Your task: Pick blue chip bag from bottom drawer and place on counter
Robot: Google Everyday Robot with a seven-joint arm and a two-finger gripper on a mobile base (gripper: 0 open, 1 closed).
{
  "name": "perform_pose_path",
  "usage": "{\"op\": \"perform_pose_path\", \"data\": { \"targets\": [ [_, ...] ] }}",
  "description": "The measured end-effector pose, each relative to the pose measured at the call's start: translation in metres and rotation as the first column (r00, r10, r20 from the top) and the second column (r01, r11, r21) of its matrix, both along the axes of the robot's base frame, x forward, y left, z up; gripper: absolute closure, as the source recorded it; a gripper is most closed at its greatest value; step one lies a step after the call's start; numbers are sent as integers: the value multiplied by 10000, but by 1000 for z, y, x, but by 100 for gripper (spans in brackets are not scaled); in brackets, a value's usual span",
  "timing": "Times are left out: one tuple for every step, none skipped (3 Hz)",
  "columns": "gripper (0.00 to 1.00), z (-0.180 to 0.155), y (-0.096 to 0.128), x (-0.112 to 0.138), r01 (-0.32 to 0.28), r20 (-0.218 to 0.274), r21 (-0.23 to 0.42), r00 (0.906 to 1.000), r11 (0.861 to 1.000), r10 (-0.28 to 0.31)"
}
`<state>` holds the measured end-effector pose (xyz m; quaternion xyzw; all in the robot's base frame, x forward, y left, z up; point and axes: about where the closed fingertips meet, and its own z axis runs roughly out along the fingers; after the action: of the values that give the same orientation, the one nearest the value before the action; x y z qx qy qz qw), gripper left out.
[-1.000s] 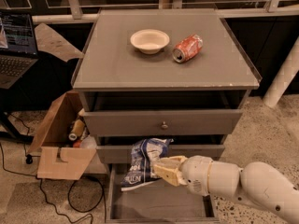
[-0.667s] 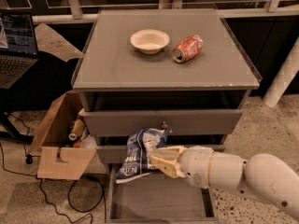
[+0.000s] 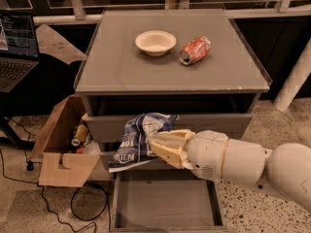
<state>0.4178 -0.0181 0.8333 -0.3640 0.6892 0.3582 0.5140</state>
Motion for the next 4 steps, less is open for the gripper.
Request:
{"op": "perform_pose_path", "data": {
  "targets": [
    [100, 0, 0, 0, -1, 0, 0, 10000, 10000, 1],
    [100, 2, 2, -6, 13, 24, 231, 10000, 9997, -14],
    [100, 31, 8, -13, -24, 581, 644, 9983, 9979, -14],
    [100, 71, 21, -11, -401, 1330, 686, 9906, 9968, 307]
  ]
}}
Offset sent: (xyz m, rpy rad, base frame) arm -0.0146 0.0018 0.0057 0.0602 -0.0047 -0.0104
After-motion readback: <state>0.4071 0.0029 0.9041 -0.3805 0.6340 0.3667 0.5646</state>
